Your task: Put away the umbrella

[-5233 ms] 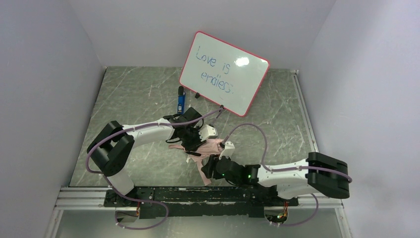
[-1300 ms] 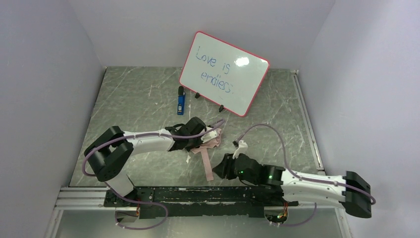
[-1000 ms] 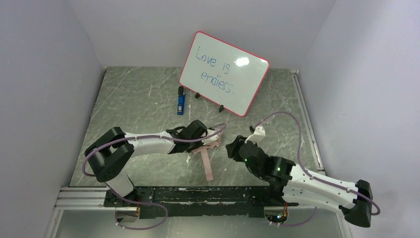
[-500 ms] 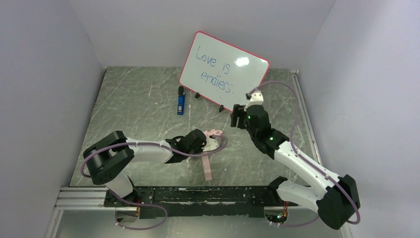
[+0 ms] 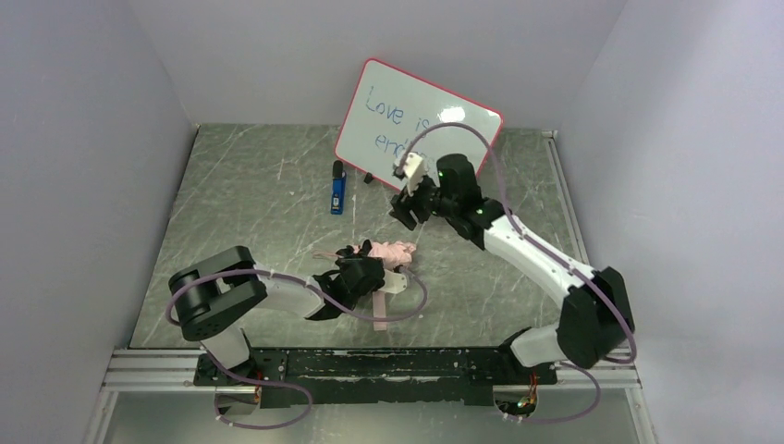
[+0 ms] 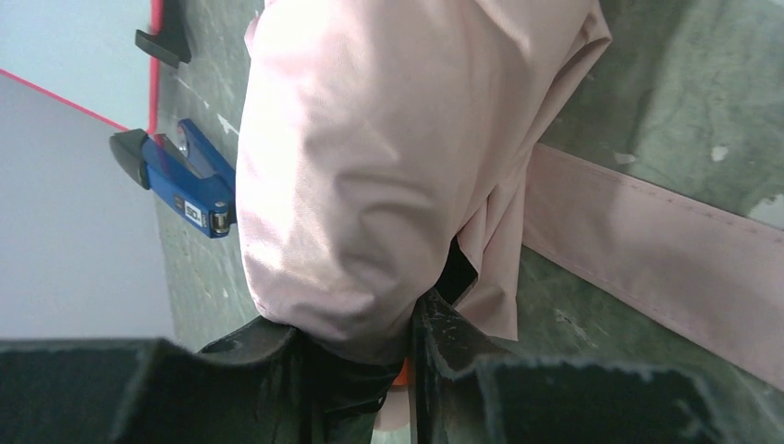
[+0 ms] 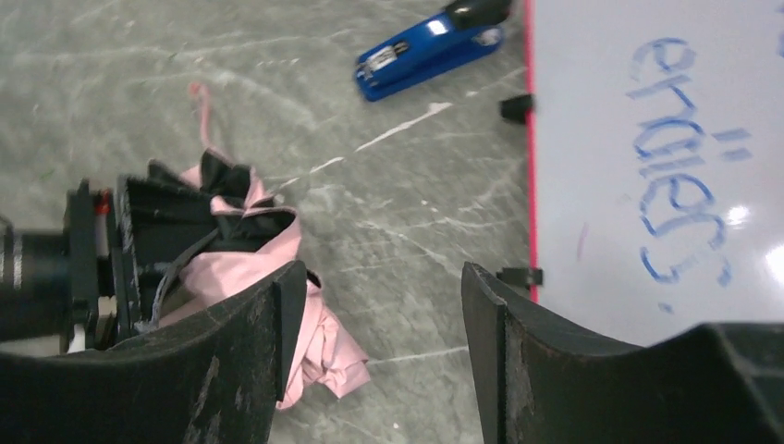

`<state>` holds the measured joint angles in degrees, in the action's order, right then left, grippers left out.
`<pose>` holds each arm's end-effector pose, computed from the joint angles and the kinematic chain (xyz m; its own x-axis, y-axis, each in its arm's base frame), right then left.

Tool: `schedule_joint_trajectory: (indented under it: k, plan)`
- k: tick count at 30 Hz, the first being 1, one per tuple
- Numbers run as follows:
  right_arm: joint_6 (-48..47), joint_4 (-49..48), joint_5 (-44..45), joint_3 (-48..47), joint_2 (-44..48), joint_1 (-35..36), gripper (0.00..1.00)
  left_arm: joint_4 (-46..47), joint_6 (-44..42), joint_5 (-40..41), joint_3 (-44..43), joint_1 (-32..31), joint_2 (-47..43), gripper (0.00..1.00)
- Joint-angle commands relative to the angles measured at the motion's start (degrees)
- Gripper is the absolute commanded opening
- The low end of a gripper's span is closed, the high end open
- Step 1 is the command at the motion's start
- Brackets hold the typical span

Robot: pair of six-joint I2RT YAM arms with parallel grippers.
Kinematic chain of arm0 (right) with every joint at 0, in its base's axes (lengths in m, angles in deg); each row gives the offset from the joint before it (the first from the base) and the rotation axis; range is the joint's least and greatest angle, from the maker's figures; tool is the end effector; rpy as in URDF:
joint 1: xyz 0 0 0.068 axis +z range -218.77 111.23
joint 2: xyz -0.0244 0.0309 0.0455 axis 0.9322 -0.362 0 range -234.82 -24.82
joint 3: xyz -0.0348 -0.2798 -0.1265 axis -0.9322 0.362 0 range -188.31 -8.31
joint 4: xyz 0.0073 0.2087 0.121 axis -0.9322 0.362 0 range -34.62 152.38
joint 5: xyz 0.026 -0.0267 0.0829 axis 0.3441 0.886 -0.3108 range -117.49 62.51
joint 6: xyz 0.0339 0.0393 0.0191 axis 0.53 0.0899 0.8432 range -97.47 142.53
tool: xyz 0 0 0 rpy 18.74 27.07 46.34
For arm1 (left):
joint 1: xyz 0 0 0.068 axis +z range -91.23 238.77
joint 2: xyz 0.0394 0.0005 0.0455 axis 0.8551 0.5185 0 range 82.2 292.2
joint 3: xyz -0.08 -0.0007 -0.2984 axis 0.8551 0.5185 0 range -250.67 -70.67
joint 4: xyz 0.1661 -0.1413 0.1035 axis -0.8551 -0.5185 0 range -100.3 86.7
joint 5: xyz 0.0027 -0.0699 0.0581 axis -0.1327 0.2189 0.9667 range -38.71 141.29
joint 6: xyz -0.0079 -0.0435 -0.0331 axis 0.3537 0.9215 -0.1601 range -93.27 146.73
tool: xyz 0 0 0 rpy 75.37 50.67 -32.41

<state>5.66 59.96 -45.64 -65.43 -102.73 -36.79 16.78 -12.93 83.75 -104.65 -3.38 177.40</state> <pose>0.2365 0.1614 0.3378 -0.1324 -0.4077 -0.9035 -0.8157 0.5627 -0.1343 0.1520 -0.2444 0.1770 0.1189 0.9275 -0.3543 0.6250 0.2073 0.7526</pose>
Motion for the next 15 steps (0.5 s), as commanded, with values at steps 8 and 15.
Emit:
schedule_joint_trajectory:
  k: [8,15]
  plan:
    - [-30.9,27.1,-19.2,-11.2,-16.3,-0.1,0.67,6.9,-8.0,6.0,4.0,-1.2,4.0,0.05]
    - [-32.2,26.1,-19.9,-12.2,-22.1,1.3,0.69,9.4,-9.5,5.9,5.5,-2.2,3.2,0.05]
